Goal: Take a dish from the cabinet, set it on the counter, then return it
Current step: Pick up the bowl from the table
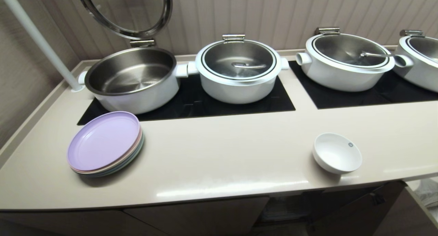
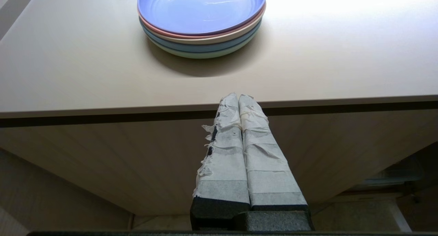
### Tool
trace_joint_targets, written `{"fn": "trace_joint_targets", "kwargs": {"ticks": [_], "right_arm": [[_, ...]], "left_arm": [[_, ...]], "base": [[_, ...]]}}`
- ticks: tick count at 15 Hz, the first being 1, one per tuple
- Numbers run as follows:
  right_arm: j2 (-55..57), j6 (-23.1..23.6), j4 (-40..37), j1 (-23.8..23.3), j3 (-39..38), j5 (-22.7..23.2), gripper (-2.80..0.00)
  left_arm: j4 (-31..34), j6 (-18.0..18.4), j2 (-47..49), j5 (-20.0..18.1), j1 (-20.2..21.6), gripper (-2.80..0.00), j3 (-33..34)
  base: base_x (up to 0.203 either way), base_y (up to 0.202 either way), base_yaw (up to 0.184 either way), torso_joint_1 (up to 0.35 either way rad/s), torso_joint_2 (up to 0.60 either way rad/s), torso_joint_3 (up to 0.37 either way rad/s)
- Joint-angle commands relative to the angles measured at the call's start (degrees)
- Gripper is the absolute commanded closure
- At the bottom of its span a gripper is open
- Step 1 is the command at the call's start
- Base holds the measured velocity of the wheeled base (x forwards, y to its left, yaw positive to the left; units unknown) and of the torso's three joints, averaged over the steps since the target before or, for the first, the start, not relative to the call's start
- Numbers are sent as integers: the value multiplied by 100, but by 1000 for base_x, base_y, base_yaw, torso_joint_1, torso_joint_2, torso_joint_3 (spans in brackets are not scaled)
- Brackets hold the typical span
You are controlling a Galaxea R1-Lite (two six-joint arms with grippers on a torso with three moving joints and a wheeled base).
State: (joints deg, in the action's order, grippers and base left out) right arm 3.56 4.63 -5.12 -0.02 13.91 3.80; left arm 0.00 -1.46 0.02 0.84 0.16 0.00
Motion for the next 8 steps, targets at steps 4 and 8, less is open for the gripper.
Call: {"fn": "trace_joint_targets", "kwargs": {"ticks": [4,8], "right_arm": [[1750,-149,-8,-177,-132,86,0],[1458,104,39,-226,-654,112,0]], "left_arm": [[0,-4,-2,3,2,0,0],[0,-4,-2,3,2,0,0]], "base": [[0,0,0,0,0,0],[0,0,0,0,0,0]]}}
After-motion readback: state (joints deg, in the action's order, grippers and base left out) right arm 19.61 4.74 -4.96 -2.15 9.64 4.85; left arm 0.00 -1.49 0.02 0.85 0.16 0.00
